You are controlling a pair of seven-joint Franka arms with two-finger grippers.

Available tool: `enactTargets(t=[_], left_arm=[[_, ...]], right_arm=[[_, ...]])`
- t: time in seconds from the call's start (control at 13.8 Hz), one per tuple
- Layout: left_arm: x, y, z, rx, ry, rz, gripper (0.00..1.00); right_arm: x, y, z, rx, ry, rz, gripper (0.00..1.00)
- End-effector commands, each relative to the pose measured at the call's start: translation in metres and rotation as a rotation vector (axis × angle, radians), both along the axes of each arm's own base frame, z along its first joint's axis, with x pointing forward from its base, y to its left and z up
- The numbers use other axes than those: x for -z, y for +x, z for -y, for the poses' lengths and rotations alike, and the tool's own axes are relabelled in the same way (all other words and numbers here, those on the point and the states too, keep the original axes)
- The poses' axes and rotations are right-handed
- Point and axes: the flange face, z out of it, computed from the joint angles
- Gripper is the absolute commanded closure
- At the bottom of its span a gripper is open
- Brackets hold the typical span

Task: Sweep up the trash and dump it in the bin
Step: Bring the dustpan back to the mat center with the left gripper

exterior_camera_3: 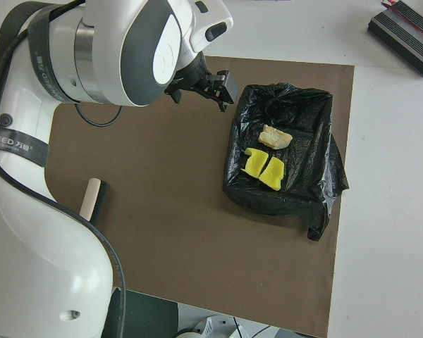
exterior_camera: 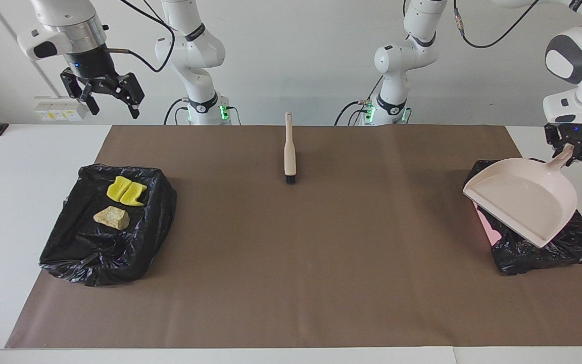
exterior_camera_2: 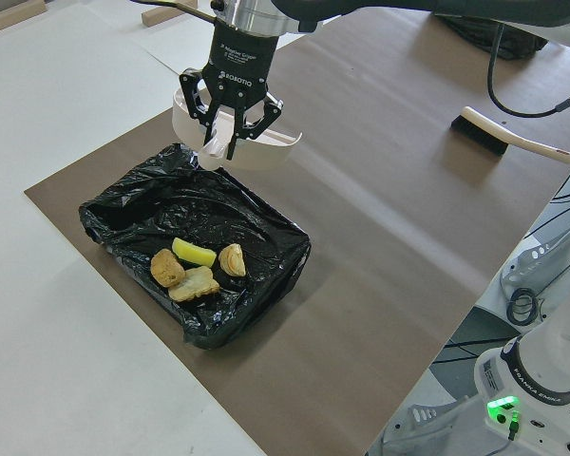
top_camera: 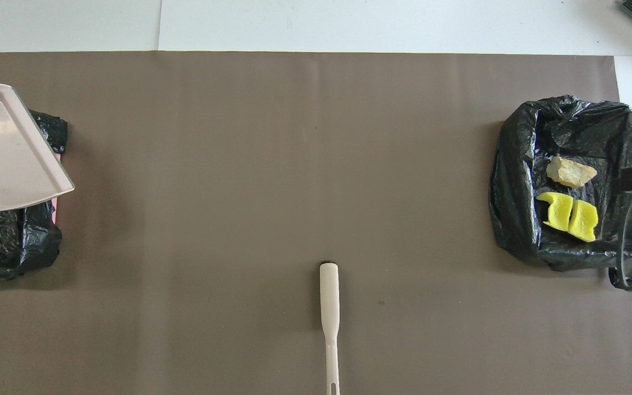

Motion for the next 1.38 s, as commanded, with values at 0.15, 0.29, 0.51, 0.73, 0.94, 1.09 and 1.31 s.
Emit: enactTargets(t=[0.15,0.29,0.51,0.73,0.94,1.09,1.31], left_arm=[[0.029,0.002,0.111,-0.231,-0.102,0.020,1.00],[0.038,0.005,0.160,-0.325,-0.143,0.035,1.00],[0.051,0.004,0.248,-0.520,-0.208,0.056,1.00],[0.076,0.002,0.345,-0.667,-0.231,0.071,1.00],[0.106,-0.004,0.440,-0.805,-0.260,0.077,1.00],[0.116,-0.007,0.493,-0.879,-0.272,0.095,1.00],[0.136,-0.020,0.553,-0.929,-0.296,0.119,1.00]], right_arm=[[0.019,-0.001,0.000,-0.021,0.017,-0.010,0.00],[0.018,0.000,0.000,-0.016,0.018,-0.011,0.00],[0.018,0.000,-0.006,-0.027,0.020,-0.010,0.00],[0.017,0.000,-0.006,-0.027,0.020,-0.008,0.00],[0.018,0.000,-0.007,-0.028,0.021,-0.010,0.00],[0.017,0.000,-0.006,-0.027,0.020,-0.008,0.00],[0.019,0.001,0.000,-0.016,0.010,-0.016,0.00]])
